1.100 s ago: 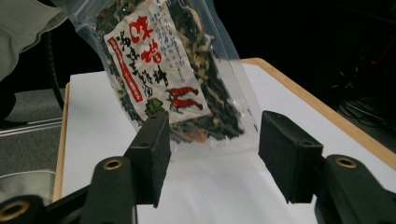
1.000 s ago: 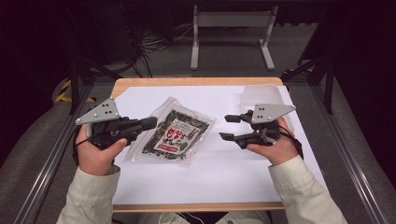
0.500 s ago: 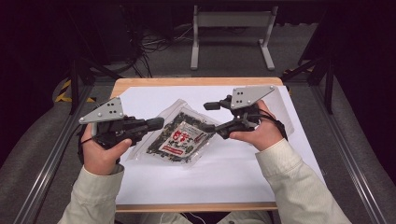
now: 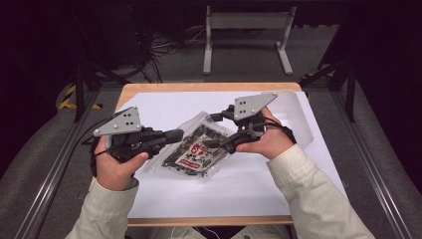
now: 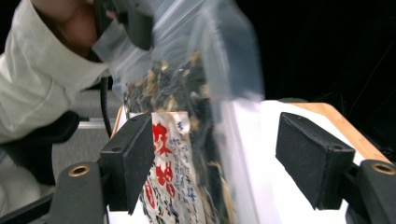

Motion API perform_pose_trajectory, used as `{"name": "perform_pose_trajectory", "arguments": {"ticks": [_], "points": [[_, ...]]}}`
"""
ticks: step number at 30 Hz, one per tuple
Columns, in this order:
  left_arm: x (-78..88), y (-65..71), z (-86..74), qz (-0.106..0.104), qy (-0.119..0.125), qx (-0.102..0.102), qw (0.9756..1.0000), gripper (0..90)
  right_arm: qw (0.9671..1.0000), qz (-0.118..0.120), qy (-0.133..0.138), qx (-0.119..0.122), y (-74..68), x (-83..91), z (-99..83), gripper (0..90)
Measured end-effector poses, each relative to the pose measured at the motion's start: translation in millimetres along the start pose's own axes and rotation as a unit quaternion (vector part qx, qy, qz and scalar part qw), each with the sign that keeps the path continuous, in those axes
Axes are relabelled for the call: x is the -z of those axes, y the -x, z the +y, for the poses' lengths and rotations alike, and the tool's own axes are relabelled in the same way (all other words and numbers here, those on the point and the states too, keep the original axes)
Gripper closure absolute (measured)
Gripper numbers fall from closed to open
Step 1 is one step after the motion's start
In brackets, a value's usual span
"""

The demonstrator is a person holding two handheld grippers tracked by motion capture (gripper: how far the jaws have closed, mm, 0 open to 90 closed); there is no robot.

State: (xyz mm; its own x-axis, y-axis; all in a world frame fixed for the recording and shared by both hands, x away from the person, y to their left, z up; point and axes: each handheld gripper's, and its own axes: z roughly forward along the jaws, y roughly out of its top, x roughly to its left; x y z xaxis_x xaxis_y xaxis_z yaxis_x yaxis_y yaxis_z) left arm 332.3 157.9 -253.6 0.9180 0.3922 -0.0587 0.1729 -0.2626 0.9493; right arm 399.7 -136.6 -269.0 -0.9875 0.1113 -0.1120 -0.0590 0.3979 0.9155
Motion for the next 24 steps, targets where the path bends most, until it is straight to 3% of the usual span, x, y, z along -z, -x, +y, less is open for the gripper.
{"name": "perform_pose_trajectory", "arguments": {"ticks": [11, 16, 24], "points": [[-2.1, 3.2, -0.2, -0.006, 0.008, -0.001, 0.9999, 89.5, 0.9984, 0.054, -0.020, 0.003, 0.9, -17.2, -4.5, 32.4], [-2.3, 2.0, -0.7, -0.006, 0.012, 0.001, 0.9999, 89.5, 0.9981, 0.055, -0.023, 0.012, 2.0, -21.7, -6.3, 31.3], [-4.0, 2.1, -1.0, -0.003, 0.016, 0.004, 0.9999, 89.5, 0.9972, 0.054, -0.047, 0.020, 0.5, -19.0, -6.4, 52.4]]}}
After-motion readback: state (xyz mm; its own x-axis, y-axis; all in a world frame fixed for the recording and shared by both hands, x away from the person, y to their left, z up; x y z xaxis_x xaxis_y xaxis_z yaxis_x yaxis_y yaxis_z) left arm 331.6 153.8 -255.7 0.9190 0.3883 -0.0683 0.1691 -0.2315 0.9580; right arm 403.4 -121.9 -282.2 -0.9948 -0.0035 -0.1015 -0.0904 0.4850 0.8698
